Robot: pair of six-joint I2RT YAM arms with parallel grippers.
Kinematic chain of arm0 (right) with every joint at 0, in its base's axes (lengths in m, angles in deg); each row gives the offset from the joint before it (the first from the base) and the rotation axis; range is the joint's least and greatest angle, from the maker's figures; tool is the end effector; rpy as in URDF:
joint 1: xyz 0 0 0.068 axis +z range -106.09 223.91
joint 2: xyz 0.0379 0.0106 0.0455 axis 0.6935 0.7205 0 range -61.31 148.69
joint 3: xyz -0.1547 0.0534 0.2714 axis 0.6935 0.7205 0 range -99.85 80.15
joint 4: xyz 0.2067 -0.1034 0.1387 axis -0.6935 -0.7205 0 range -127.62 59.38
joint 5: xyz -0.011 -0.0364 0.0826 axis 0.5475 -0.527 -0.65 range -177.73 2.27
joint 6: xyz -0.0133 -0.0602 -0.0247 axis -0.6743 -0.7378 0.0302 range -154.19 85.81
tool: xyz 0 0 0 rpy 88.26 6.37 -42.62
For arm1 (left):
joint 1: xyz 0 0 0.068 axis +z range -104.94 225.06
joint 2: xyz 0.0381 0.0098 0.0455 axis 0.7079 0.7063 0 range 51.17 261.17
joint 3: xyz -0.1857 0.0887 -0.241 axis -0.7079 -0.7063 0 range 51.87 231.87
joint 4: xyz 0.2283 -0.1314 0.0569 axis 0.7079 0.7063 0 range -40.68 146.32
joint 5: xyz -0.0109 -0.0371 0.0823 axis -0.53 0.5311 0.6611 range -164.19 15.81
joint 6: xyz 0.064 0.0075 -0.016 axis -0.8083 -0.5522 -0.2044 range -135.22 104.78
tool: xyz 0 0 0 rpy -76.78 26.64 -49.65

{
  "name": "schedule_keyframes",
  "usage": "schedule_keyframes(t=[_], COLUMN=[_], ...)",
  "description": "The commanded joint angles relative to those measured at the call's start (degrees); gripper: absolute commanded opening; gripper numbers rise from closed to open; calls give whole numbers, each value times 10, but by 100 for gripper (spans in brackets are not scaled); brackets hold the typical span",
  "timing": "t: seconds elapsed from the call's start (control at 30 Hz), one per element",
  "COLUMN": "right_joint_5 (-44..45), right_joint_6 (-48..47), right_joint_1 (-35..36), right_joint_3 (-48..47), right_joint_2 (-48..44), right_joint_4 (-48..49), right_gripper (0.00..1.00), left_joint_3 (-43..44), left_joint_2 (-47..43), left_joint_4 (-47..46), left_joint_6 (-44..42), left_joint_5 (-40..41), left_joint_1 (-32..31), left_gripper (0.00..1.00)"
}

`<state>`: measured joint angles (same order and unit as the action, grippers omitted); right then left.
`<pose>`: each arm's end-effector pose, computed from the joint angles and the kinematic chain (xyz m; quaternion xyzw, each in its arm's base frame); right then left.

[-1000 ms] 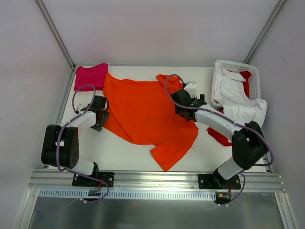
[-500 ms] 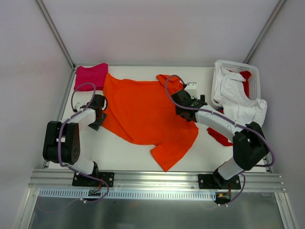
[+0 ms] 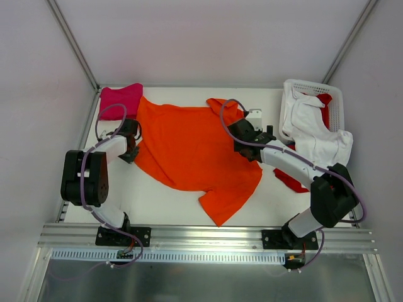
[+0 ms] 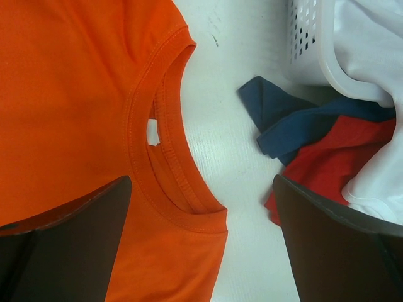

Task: Fold and stack the t-shirts
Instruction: Flatten out the tshirt

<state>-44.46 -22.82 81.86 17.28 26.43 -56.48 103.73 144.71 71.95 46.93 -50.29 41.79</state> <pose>0.2857 0.1772 0.2834 -0.0807 0.8805 -0.1852 0.4287 0.3219 0.0029 0.1884 -0.5088 0.8081 0.0524 0.2921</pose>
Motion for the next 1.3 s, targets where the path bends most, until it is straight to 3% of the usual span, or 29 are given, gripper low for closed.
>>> schedule_keyframes(t=[0.0,0.2,0.6,1.27], right_joint_5=[16,8,-19,-22], right_joint_6=[0,0,7,37], right_joint_1=[-7,-7,-7,2], right_joint_3=[10,25,47,61], right_joint_2=[-32,-42,-68,-90], right_joint_4=[-1,6,17,-32], right_gripper=[99,100,99,99], left_joint_3=[11,-18,-113,-202], left_joint_2=[6,-36,-291,-442], left_joint_4=[6,13,137,278], left_joint_6=[-2,-15,-4,53], left_joint_5=[-13,-10,34,71], left_joint_1=[5,5,5,5], left_gripper=[0,0,0,0])
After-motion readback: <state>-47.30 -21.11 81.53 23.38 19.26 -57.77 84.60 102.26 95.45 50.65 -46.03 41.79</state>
